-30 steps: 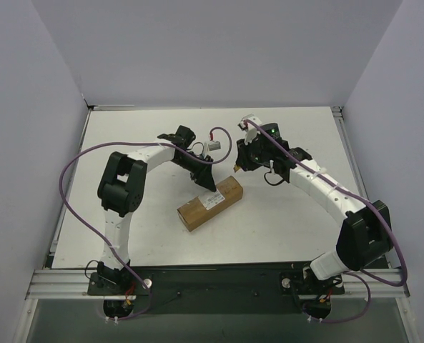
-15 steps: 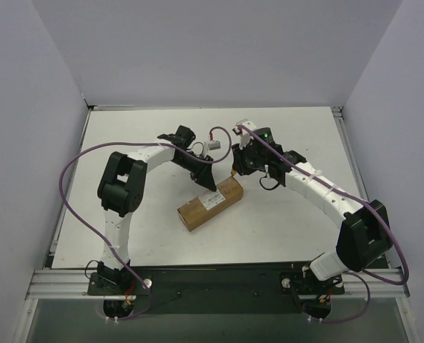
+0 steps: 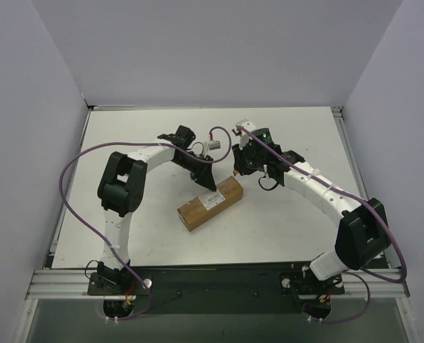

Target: Unpack the express box

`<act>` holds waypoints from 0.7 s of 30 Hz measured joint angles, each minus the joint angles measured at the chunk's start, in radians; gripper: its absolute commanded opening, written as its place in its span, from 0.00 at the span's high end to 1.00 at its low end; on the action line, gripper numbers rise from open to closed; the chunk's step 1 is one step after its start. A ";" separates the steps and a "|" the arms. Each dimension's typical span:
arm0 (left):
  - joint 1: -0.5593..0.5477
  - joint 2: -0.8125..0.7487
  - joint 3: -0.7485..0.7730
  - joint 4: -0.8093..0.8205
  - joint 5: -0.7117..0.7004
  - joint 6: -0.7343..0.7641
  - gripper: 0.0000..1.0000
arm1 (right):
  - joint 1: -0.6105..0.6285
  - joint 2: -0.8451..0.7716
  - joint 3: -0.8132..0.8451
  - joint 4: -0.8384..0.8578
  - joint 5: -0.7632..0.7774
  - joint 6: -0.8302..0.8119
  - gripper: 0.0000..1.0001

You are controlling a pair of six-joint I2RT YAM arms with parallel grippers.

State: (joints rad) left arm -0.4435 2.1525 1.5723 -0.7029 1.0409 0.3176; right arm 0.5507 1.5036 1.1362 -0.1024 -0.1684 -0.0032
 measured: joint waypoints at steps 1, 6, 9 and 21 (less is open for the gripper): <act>0.000 0.000 0.000 0.000 0.000 0.000 0.60 | 0.000 0.000 0.000 0.000 0.000 0.000 1.00; 0.000 0.000 0.000 0.002 0.000 -0.004 0.60 | 0.000 0.000 0.000 0.000 0.000 0.000 1.00; 0.000 0.000 0.000 0.003 0.000 -0.008 0.60 | 0.000 0.005 0.000 0.000 0.000 0.000 1.00; 0.000 0.000 0.000 0.007 -0.003 -0.023 0.61 | 0.000 0.033 -0.013 -0.014 -0.002 0.000 1.00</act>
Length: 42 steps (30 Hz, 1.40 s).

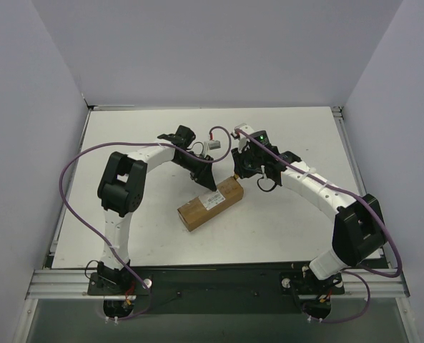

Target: Unpack the express box

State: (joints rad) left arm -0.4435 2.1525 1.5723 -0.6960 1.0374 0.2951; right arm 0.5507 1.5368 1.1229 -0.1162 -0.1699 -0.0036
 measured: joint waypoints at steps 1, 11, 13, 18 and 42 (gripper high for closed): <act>0.000 0.000 0.000 0.001 0.000 -0.002 0.61 | 0.000 0.000 0.000 -0.001 0.000 0.000 1.00; -0.003 0.000 -0.002 0.024 -0.008 -0.075 0.73 | 0.031 -0.008 0.007 -0.045 0.052 0.000 1.00; -0.005 0.000 -0.005 0.035 -0.006 -0.097 0.80 | 0.034 -0.008 0.014 -0.063 0.063 0.003 1.00; -0.015 0.000 -0.011 0.065 -0.004 -0.137 0.78 | 0.047 -0.008 0.042 -0.130 0.102 0.026 1.00; -0.148 -0.375 -0.430 0.513 -0.122 0.047 0.61 | 0.048 0.092 0.154 -0.176 0.117 0.034 1.00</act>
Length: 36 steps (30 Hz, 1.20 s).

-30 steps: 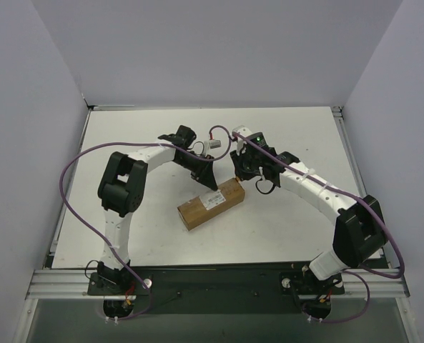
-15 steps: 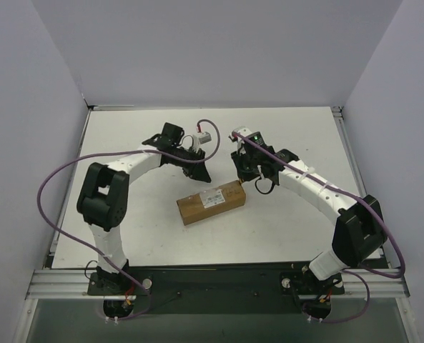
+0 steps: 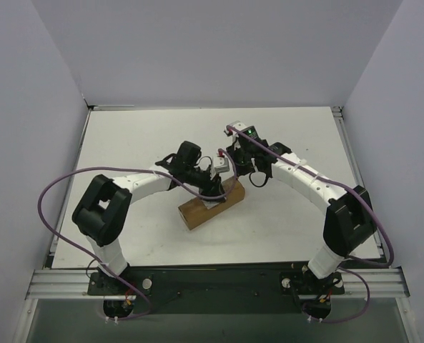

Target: Unpack the express box

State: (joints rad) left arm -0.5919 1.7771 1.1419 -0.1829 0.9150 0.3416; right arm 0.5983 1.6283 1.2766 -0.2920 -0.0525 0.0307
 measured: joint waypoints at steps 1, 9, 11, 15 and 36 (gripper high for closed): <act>-0.013 0.000 -0.019 0.027 -0.005 0.002 0.61 | 0.000 0.006 0.007 0.001 -0.001 0.002 1.00; -0.063 -0.042 -0.148 0.267 -0.162 -0.090 0.70 | 0.000 0.019 0.019 0.003 -0.003 0.007 1.00; -0.062 -0.041 -0.151 0.301 -0.209 -0.119 0.73 | 0.000 0.019 0.019 0.003 -0.003 0.009 1.00; -0.060 -0.028 -0.151 0.351 -0.264 -0.164 0.76 | 0.007 0.010 0.009 0.003 0.005 0.016 1.00; -0.063 0.006 -0.154 0.437 -0.293 -0.270 0.98 | 0.031 -0.082 -0.091 0.016 0.099 0.075 1.00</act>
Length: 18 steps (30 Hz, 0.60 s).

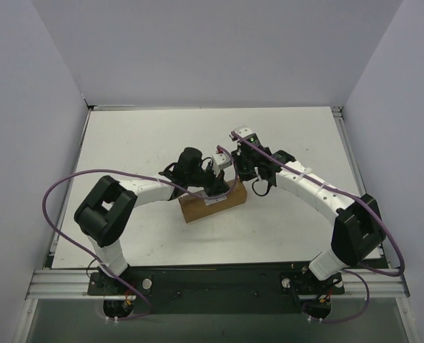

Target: Unpack the express box

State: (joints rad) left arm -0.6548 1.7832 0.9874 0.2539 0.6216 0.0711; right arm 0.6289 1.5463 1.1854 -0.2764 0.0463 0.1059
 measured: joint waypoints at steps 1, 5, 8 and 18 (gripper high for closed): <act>0.000 0.001 -0.001 0.005 -0.001 -0.005 1.00 | 0.000 0.000 0.000 0.000 0.008 0.010 1.00; 0.000 0.003 -0.008 0.028 -0.003 -0.018 1.00 | 0.000 -0.002 0.000 -0.006 0.027 0.038 1.00; -0.001 0.008 -0.011 0.043 -0.005 -0.032 1.00 | 0.000 -0.007 0.000 -0.027 0.036 0.055 1.00; -0.002 0.026 -0.010 0.086 -0.004 -0.070 1.00 | 0.000 -0.024 0.000 -0.077 0.058 0.083 1.00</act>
State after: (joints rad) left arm -0.6563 1.8095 0.9771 0.3401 0.6178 0.0013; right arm 0.6292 1.5219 1.1854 -0.3534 0.1047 0.1886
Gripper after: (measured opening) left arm 0.023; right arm 0.193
